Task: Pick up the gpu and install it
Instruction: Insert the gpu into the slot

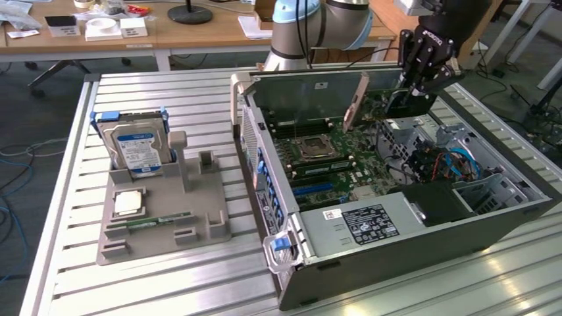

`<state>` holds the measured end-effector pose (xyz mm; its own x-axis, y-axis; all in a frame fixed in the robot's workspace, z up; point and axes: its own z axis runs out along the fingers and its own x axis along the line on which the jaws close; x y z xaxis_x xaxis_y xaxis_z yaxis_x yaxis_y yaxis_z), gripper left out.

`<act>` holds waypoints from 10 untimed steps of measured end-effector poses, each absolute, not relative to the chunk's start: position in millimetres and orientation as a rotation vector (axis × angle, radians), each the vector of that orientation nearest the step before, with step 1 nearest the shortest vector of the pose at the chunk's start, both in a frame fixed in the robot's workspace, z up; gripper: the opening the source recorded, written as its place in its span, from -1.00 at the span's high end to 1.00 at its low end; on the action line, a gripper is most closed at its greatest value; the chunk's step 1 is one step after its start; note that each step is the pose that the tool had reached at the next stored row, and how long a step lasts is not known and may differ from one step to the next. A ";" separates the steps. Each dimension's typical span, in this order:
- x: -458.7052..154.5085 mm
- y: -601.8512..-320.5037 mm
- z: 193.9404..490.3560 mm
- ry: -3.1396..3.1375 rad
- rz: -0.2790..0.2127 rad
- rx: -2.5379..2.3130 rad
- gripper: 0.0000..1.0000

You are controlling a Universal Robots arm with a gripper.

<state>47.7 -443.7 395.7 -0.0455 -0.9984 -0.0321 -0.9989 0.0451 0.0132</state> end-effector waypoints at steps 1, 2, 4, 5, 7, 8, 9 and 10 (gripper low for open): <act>47.7 -443.7 395.7 2.261 0.049 -2.161 0.46; 47.7 -443.7 395.7 2.261 0.049 -2.160 0.46; 47.7 -443.7 395.7 2.261 0.049 -2.160 0.46; 47.4 -443.6 395.3 2.261 0.050 -2.160 0.46; 45.6 -443.7 392.7 2.261 0.049 -2.160 0.46; 44.5 -443.7 391.0 2.260 0.048 -2.160 0.46; 43.5 -443.7 389.1 2.260 0.048 -2.159 0.46; 42.4 -443.7 387.3 2.259 0.047 -2.159 0.46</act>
<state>42.4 -443.7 387.3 -0.0455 -0.9984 -0.0323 -0.9989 0.0452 0.0106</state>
